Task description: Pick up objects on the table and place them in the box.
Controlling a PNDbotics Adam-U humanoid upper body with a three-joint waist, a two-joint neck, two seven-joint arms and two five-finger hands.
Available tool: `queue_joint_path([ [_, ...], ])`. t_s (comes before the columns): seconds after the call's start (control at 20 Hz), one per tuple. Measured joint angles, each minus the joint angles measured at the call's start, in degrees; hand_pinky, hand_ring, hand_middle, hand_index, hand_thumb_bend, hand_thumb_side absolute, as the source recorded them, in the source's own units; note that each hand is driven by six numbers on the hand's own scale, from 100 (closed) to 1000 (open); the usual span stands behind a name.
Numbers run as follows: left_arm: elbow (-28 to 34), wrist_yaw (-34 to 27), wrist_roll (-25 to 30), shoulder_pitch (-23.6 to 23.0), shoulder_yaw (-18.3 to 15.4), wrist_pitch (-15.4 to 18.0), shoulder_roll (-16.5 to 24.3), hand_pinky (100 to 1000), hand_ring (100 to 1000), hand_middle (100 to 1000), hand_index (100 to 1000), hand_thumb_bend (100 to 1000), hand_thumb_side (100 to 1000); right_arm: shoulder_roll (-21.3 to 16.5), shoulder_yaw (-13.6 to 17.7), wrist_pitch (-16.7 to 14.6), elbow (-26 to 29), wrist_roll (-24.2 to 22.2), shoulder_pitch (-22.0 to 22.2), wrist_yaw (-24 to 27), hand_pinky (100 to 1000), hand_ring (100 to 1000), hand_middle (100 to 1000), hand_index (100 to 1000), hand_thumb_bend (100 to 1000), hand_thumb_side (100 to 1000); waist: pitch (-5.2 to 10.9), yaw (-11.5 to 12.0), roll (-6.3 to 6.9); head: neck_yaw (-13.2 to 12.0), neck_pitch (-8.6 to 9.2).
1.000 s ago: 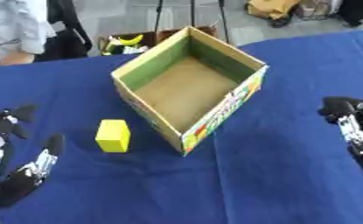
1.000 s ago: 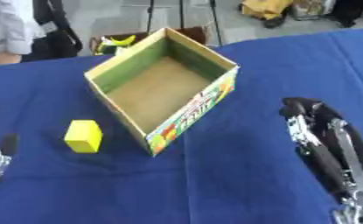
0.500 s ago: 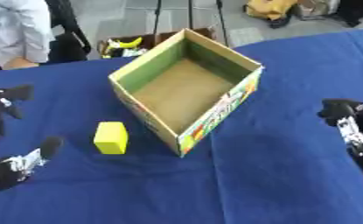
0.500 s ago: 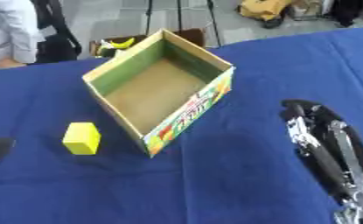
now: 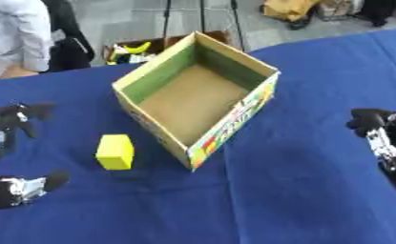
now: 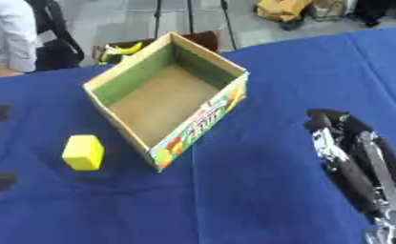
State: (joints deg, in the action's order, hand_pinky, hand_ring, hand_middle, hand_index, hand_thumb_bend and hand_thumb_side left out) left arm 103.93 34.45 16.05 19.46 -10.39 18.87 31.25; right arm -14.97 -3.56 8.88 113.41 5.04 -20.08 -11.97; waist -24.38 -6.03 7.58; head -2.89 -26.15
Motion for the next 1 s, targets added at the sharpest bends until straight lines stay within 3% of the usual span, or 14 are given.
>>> queue_joint_path([
  [0.1, -2.7, -2.3, 2.9, 1.4, 0.5, 1.4, 1.7, 262, 401, 747, 920, 757, 848, 0.0, 0.0, 0.0, 0.0, 0.0, 0.0, 0.0, 822, 867, 612, 761, 100, 743, 0.11, -0.2, 0.01, 0.0, -0.01],
  [0.35, -9.9, -5.6, 9.9, 6.0, 1.8, 4.3, 5.3, 308, 501, 771, 917, 728, 829, -0.1, 0.0, 0.1, 0.0, -0.1, 0.4, 0.0, 823, 866, 612, 761, 100, 743, 0.41, -0.8, 0.03, -0.3, -0.02],
  [0.5, -13.4, -5.9, 12.8, 8.8, 2.7, 5.7, 7.2, 359, 595, 763, 915, 719, 821, -0.4, 0.0, 0.0, 0.0, -0.2, 0.5, 0.0, 823, 866, 611, 761, 100, 741, 0.44, -1.2, 0.14, -0.5, -0.05],
  [1.0, -21.9, -4.9, 19.5, 17.3, 6.4, 8.2, 9.6, 431, 671, 827, 940, 683, 778, -0.5, -0.4, 0.2, 0.0, -0.5, 0.9, 0.0, 824, 867, 610, 760, 100, 738, 0.73, -2.6, 1.3, -1.1, -0.66],
])
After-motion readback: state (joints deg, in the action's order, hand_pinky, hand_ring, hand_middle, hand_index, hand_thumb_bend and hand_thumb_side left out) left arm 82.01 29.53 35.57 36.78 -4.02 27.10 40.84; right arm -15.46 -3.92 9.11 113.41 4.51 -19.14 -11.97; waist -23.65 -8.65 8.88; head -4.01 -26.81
